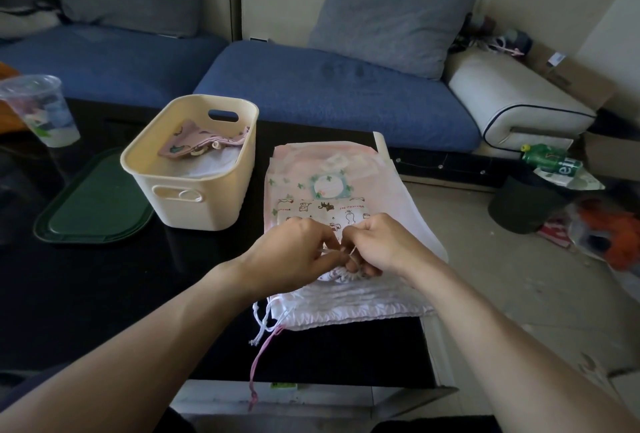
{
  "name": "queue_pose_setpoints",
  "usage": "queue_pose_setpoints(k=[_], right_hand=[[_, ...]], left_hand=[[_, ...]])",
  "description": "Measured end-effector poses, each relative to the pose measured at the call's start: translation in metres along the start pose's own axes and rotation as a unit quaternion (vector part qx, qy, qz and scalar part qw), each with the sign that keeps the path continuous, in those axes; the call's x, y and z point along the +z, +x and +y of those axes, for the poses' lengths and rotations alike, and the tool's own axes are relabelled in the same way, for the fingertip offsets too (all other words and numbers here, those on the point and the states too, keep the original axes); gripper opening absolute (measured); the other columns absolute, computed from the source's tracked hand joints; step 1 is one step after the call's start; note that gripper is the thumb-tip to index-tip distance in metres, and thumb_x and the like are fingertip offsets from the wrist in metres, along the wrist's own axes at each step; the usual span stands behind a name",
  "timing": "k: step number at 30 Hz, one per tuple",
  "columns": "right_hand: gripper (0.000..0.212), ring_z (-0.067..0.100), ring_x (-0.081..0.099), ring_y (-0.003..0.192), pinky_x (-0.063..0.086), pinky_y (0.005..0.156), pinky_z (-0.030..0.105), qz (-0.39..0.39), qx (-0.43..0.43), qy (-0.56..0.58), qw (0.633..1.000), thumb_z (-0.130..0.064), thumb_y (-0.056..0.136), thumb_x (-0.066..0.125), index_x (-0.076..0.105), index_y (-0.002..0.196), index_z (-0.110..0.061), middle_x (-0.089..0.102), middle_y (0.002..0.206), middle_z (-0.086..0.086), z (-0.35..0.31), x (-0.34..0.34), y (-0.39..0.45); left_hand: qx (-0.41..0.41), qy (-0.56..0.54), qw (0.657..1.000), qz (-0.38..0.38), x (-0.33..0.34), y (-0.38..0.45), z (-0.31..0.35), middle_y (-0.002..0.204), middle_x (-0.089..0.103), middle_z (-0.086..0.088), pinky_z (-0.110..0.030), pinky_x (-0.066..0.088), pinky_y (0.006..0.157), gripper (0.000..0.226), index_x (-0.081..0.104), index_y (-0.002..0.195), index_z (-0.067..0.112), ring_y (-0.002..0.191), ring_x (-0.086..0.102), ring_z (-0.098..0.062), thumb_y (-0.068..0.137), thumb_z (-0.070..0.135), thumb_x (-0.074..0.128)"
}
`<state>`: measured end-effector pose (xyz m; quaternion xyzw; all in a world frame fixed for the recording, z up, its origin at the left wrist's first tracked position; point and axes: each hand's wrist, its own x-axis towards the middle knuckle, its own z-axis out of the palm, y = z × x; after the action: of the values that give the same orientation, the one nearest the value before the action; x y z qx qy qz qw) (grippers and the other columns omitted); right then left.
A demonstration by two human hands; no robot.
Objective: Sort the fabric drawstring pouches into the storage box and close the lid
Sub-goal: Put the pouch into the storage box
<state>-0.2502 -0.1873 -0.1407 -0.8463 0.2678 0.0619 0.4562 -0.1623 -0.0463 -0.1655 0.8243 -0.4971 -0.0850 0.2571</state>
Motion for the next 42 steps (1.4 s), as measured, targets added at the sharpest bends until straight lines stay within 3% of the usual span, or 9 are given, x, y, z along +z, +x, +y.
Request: queue_pose_setpoints(k=[6, 9, 15, 21, 26, 31, 33, 37, 42], right_hand=[[0.035, 0.015, 0.044, 0.041, 0.033, 0.041, 0.017, -0.004, 0.011, -0.013, 1.000, -0.019, 0.093, 0.048, 0.067, 0.066, -0.006, 0.062, 0.055, 0.007, 0.001, 0.003, 0.001], [0.030, 0.014, 0.044, 0.040, 0.033, 0.041, 0.019, 0.017, 0.000, 0.001, 1.000, -0.014, 0.094, 0.051, 0.061, 0.066, -0.009, 0.061, 0.052, 0.004, 0.004, 0.005, 0.003], [0.027, 0.018, 0.044, 0.049, 0.031, 0.046, 0.024, 0.018, -0.011, 0.079, 0.997, -0.007, 0.093, 0.054, 0.061, 0.068, -0.008, 0.056, 0.061, 0.012, 0.010, 0.001, 0.005], [0.027, 0.011, 0.048, 0.048, 0.040, 0.053, 0.025, 0.006, 0.007, 0.185, 0.983, -0.024, 0.098, 0.063, 0.058, 0.123, -0.015, 0.066, 0.070, 0.004, 0.019, -0.005, 0.010], [0.057, 0.008, 0.058, 0.064, 0.048, 0.063, 0.023, -0.042, -0.109, 0.131, 0.984, -0.014, 0.083, 0.081, 0.051, 0.131, -0.023, 0.068, 0.093, 0.004, 0.022, -0.012, 0.004], [0.043, 0.011, 0.055, 0.065, 0.046, 0.062, 0.022, 0.027, -0.177, 0.034, 0.983, -0.012, 0.085, 0.078, 0.053, 0.117, -0.025, 0.065, 0.098, 0.000, 0.021, -0.001, 0.005], [0.034, 0.009, 0.054, 0.066, 0.046, 0.061, 0.017, 0.061, -0.195, 0.004, 0.979, -0.016, 0.083, 0.081, 0.059, 0.106, -0.028, 0.063, 0.099, -0.005, 0.021, -0.001, 0.006], [0.028, 0.001, 0.061, 0.072, 0.048, 0.066, 0.015, 0.133, -0.222, -0.023, 0.966, -0.012, 0.085, 0.078, 0.066, 0.081, -0.037, 0.067, 0.091, -0.014, 0.018, -0.003, 0.008], [0.017, 0.005, 0.064, 0.078, 0.053, 0.071, 0.017, 0.144, -0.230, 0.038, 0.962, -0.021, 0.082, 0.082, 0.073, 0.096, -0.025, 0.066, 0.103, -0.008, 0.020, 0.000, 0.006]], left_hand=[[-0.005, -0.001, 1.000, 0.022, 0.001, -0.002, 0.005, 0.062, 0.061, 0.008, -0.024, 0.043, 0.052, 0.019, 0.069, 0.080, 0.022, 0.059, 0.056, -0.008, 0.088, 0.039, 0.068], [-0.012, 0.043, 0.996, 0.078, 0.005, -0.002, 0.007, 0.075, 0.070, 0.005, -0.034, 0.054, 0.064, 0.018, 0.071, 0.088, 0.021, 0.074, 0.066, -0.014, 0.082, 0.038, 0.068], [0.074, 0.026, 0.978, 0.194, 0.015, -0.005, 0.005, 0.071, 0.072, 0.006, -0.032, 0.055, 0.056, 0.020, 0.074, 0.101, 0.025, 0.068, 0.069, -0.015, 0.084, 0.034, 0.069], [-0.053, -0.074, 0.991, 0.098, 0.011, -0.001, 0.006, 0.071, 0.073, 0.006, -0.033, 0.057, 0.063, 0.011, 0.076, 0.087, 0.029, 0.069, 0.068, -0.010, 0.091, 0.033, 0.067], [-0.135, -0.278, 0.951, 0.022, -0.011, 0.003, 0.000, 0.066, 0.072, -0.002, -0.028, 0.050, 0.057, 0.013, 0.079, 0.079, 0.020, 0.060, 0.060, -0.009, 0.088, 0.026, 0.073], [-0.232, -0.390, 0.887, -0.086, -0.015, 0.010, -0.003, 0.046, 0.036, 0.002, -0.021, 0.019, 0.041, 0.024, 0.065, 0.075, -0.003, 0.042, 0.025, -0.011, 0.093, 0.012, 0.061], [-0.262, -0.455, 0.843, -0.116, -0.017, 0.013, -0.003, 0.047, 0.025, 0.005, -0.023, 0.012, 0.042, 0.032, 0.055, 0.062, 0.008, 0.043, 0.017, -0.010, 0.094, 0.010, 0.055], [-0.287, -0.565, 0.769, -0.089, -0.018, 0.019, -0.005, 0.048, 0.020, 0.007, -0.023, 0.009, 0.044, 0.040, 0.062, 0.060, 0.016, 0.043, 0.011, -0.009, 0.097, 0.012, 0.048], [-0.282, -0.596, 0.749, -0.056, -0.016, 0.027, 0.004, 0.048, 0.023, 0.007, -0.021, 0.011, 0.042, 0.021, 0.064, 0.083, 0.009, 0.042, 0.013, -0.008, 0.099, 0.014, 0.050]])
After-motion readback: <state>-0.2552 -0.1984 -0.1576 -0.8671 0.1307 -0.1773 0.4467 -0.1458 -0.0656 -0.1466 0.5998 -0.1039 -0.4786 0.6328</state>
